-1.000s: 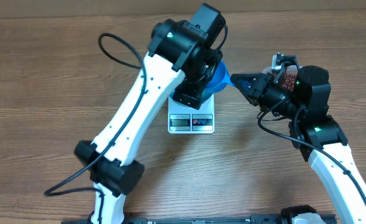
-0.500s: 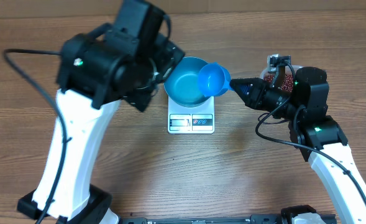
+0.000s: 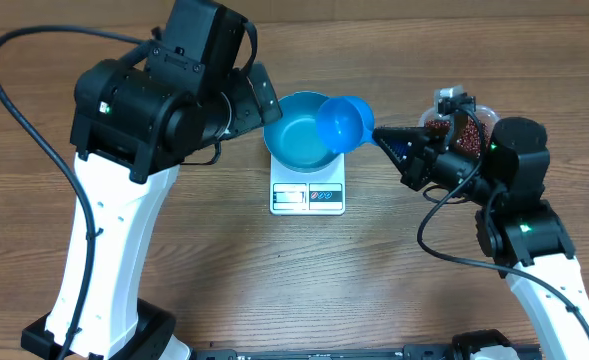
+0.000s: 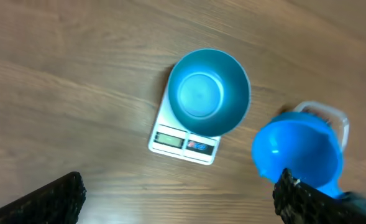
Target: Scoop item into bowl and weigh 150g on scale
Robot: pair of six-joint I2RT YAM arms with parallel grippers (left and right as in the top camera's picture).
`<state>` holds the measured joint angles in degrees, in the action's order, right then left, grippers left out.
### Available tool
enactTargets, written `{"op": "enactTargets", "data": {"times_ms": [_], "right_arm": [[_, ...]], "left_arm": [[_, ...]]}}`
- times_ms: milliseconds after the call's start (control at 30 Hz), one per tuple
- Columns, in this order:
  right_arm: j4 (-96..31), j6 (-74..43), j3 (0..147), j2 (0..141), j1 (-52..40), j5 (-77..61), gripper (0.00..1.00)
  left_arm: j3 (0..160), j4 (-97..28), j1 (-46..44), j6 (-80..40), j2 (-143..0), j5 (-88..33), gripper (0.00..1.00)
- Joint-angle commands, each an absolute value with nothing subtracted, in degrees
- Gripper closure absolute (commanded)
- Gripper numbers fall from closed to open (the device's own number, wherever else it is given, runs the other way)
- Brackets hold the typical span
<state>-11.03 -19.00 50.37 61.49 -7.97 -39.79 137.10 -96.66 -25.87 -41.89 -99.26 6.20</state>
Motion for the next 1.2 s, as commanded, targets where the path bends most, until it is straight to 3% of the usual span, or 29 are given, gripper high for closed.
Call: {"op": "enactTargets", "data": {"times_ms": [0, 200, 233, 267, 367, 400, 867, 1167], "right_arm": [[-11.0, -18.2, 51.7, 60.1, -8.3, -33.5, 0.96], [-11.5, -18.1, 51.7, 60.0, -8.3, -22.6, 0.96], [-11.5, -18.1, 51.7, 60.0, -8.3, -20.9, 0.96], [-11.5, -18.0, 51.7, 60.0, -8.3, -19.2, 0.96], [-11.5, -17.5, 51.7, 60.0, -8.3, -16.4, 0.96], [-11.4, -17.5, 51.7, 60.0, -8.3, -15.8, 0.96], [-13.2, -12.6, 51.8, 56.9, -7.8, -12.4, 0.96], [-23.4, -0.9, 53.3, 48.2, -7.7, -1.5, 0.96]], "left_arm": [[137.7, -96.8, -25.7, -34.6, -99.1, 7.9, 0.01], [137.7, -96.8, -26.0, -30.2, -99.1, 6.6, 0.01], [137.7, -96.8, -26.0, -28.6, -99.1, 6.2, 0.09], [137.7, -96.8, -26.0, -26.9, -99.1, 6.0, 0.24], [137.6, -96.8, -26.0, -22.1, -99.5, 4.7, 0.81], [137.6, -96.8, -26.2, -20.6, -99.6, 4.0, 0.96], [128.7, -95.8, -35.7, -4.2, -100.0, 2.3, 0.95], [112.3, -75.6, -46.3, -4.1, -99.9, -1.7, 0.95]]}}
